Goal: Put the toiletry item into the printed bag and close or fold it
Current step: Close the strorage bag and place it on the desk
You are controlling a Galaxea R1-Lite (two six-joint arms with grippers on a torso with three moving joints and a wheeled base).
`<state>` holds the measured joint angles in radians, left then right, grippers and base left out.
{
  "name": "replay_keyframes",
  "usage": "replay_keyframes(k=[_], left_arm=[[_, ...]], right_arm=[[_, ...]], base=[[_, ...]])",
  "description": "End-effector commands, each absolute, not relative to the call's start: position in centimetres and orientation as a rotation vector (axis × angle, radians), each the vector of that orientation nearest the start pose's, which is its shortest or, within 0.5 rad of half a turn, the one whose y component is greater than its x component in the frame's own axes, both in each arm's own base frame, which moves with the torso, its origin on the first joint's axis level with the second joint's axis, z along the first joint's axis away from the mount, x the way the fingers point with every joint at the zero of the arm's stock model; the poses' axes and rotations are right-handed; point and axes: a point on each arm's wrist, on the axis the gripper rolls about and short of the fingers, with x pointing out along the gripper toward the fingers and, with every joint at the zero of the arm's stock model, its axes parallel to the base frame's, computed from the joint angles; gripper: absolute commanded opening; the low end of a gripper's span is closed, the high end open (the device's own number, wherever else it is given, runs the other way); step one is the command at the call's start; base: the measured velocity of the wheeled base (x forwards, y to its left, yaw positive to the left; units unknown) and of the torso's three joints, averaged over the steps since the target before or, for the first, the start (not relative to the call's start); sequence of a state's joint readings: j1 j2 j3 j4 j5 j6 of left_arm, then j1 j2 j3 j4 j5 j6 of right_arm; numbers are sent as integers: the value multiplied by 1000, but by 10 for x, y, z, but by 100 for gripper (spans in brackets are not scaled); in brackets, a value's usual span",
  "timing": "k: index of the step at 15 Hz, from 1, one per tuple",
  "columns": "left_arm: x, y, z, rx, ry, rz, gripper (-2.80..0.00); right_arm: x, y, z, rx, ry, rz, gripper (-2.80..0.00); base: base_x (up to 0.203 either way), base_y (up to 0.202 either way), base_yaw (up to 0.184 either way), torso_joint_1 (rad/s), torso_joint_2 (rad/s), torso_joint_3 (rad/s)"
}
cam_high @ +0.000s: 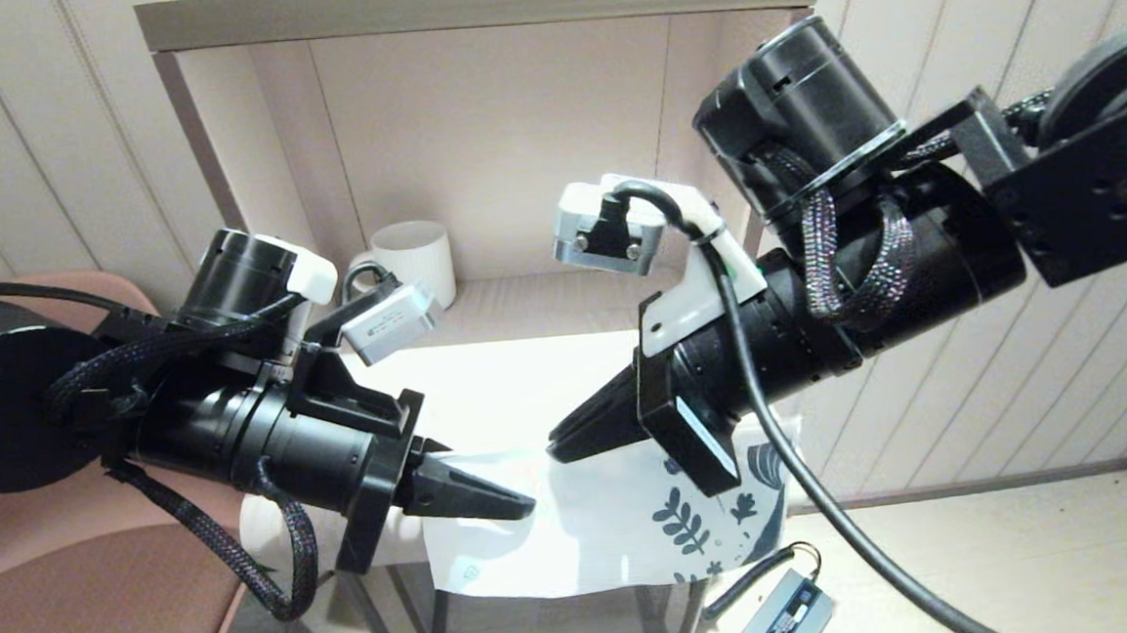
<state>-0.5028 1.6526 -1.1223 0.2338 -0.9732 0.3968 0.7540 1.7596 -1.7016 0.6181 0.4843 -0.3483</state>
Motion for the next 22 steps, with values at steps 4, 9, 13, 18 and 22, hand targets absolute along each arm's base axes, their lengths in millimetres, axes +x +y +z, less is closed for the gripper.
replay_keyframes(k=[4, 9, 13, 18, 22], left_arm=[[237, -152, 211, 109, 523, -1534, -280], [237, -152, 211, 110, 524, -1533, -280], [237, -152, 211, 110, 522, -1533, -280], [237, -152, 211, 110, 522, -1533, -280], [237, -152, 212, 111, 519, -1533, -280]], right_arm=[[215, 178, 298, -357, 493, 1220, -280], [210, 146, 294, -324, 498, 1164, -280], [205, 123, 290, -301, 506, 1123, -280], [197, 100, 281, -266, 530, 1087, -280], [195, 85, 276, -250, 515, 1068, -280]], base=[[0, 0, 0, 0, 0, 0], [0, 0, 0, 0, 0, 0], [0, 0, 0, 0, 0, 0], [0, 0, 0, 0, 0, 0], [0, 0, 0, 0, 0, 0]])
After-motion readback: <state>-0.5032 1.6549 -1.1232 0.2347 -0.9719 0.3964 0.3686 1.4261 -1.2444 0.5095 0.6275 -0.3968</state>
